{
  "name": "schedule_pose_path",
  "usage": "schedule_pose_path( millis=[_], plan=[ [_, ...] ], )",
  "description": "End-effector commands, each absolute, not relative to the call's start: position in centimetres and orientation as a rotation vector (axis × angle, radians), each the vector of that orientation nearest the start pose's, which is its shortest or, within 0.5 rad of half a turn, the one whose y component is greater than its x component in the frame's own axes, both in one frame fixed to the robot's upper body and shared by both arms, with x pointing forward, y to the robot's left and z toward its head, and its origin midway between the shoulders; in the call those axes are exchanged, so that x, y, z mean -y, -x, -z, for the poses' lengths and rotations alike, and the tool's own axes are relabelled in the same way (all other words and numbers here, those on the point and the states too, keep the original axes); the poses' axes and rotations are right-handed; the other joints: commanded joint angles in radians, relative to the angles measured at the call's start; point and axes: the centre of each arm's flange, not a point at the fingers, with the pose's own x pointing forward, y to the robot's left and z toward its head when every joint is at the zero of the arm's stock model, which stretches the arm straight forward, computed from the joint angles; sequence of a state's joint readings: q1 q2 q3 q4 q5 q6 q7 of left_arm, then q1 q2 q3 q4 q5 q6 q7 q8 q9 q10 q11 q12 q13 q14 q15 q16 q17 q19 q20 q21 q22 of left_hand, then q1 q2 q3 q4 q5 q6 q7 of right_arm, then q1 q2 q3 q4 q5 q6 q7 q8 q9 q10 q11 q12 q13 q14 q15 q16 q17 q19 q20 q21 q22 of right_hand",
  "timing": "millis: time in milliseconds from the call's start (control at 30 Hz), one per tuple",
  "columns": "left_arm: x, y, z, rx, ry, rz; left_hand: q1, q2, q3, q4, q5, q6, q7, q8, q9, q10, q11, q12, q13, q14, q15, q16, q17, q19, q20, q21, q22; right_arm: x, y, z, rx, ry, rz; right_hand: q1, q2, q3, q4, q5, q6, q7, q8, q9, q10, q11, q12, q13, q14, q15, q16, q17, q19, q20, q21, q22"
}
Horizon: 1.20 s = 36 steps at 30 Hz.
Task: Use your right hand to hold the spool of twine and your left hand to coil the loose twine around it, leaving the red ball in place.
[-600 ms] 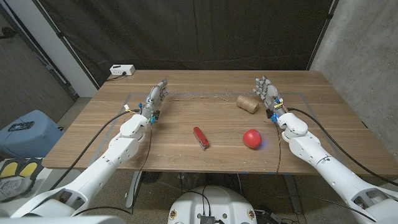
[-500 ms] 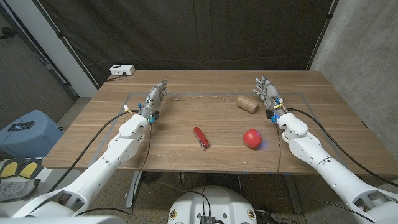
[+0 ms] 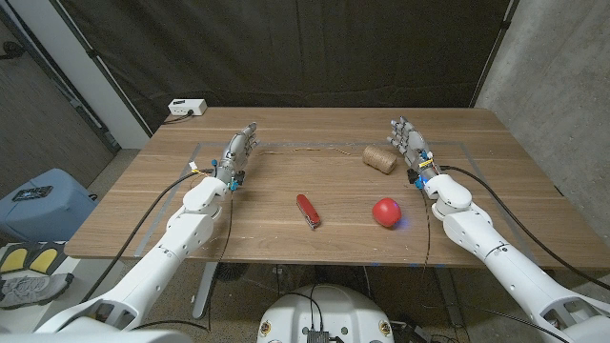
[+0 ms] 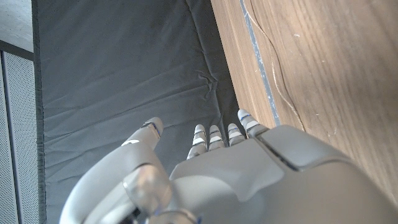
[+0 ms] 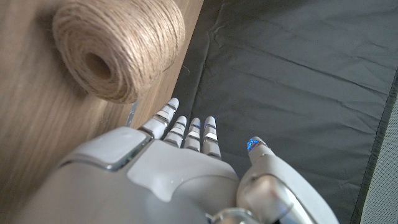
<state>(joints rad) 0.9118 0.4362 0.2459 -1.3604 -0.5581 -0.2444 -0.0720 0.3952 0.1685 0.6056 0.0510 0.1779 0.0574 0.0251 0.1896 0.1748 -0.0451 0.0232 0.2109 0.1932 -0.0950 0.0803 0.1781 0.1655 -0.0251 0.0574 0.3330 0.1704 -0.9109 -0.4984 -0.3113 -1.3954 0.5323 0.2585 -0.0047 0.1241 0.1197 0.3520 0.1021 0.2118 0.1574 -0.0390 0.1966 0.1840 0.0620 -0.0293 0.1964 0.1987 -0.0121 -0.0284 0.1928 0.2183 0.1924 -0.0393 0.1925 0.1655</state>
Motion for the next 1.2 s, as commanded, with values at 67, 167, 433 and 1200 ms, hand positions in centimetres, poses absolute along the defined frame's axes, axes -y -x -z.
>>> schedule_pose_path(
  millis=[67, 167, 433, 1200],
  plan=[
    [-28.6, -64.1, 3.0, 0.611, 0.047, 0.204, 0.013, -0.001, 0.000, -0.012, 0.007, 0.012, 0.003, 0.003, 0.005, -0.005, 0.000, 0.006, 0.001, -0.006, 0.000, 0.003, 0.003, 0.003, 0.010, -0.003, 0.001, 28.6, -63.3, 1.5, 0.641, 0.107, -0.156, 0.012, 0.019, 0.009, -0.002, 0.003, 0.009, 0.005, 0.003, 0.005, 0.002, -0.001, 0.004, 0.001, 0.000, -0.034, 0.005, -0.002, 0.008, -0.063, 0.002, 0.005],
    [-28.7, -64.1, 2.9, 0.612, 0.045, 0.205, 0.014, -0.002, 0.000, -0.015, 0.008, 0.017, 0.006, 0.004, 0.005, -0.002, 0.001, 0.006, 0.001, -0.006, -0.001, 0.003, 0.003, 0.004, 0.009, -0.005, 0.001, 28.3, -63.1, 0.9, 0.653, 0.141, -0.145, 0.016, 0.016, 0.011, -0.006, 0.003, 0.008, 0.006, 0.003, 0.006, 0.002, 0.000, 0.004, 0.001, 0.000, -0.031, 0.004, -0.004, 0.007, -0.061, 0.002, 0.005],
    [-28.7, -64.2, 2.7, 0.613, 0.040, 0.217, 0.020, -0.004, 0.001, -0.028, 0.010, 0.028, 0.011, 0.006, 0.006, 0.005, 0.003, 0.008, 0.001, -0.005, -0.001, 0.003, 0.003, 0.007, 0.009, -0.010, 0.001, 27.7, -62.2, 0.3, 0.656, 0.234, -0.091, 0.041, 0.000, 0.016, -0.034, 0.000, 0.000, 0.012, -0.001, 0.006, -0.003, 0.012, 0.002, 0.001, -0.003, -0.020, 0.002, -0.013, 0.004, -0.054, 0.000, 0.005],
    [-29.1, -64.3, 2.3, 0.625, 0.042, 0.235, 0.034, -0.010, 0.003, -0.062, 0.016, 0.034, 0.023, 0.003, 0.006, 0.016, 0.003, 0.010, 0.001, 0.011, 0.002, 0.006, 0.003, 0.021, 0.007, -0.021, 0.001, 26.3, -59.9, -0.4, 0.626, 0.448, 0.103, 0.114, -0.026, 0.033, -0.110, -0.011, 0.002, 0.036, 0.003, 0.006, -0.006, 0.029, 0.001, 0.000, -0.001, 0.001, 0.002, -0.024, 0.005, -0.041, -0.001, 0.004]
  ],
)
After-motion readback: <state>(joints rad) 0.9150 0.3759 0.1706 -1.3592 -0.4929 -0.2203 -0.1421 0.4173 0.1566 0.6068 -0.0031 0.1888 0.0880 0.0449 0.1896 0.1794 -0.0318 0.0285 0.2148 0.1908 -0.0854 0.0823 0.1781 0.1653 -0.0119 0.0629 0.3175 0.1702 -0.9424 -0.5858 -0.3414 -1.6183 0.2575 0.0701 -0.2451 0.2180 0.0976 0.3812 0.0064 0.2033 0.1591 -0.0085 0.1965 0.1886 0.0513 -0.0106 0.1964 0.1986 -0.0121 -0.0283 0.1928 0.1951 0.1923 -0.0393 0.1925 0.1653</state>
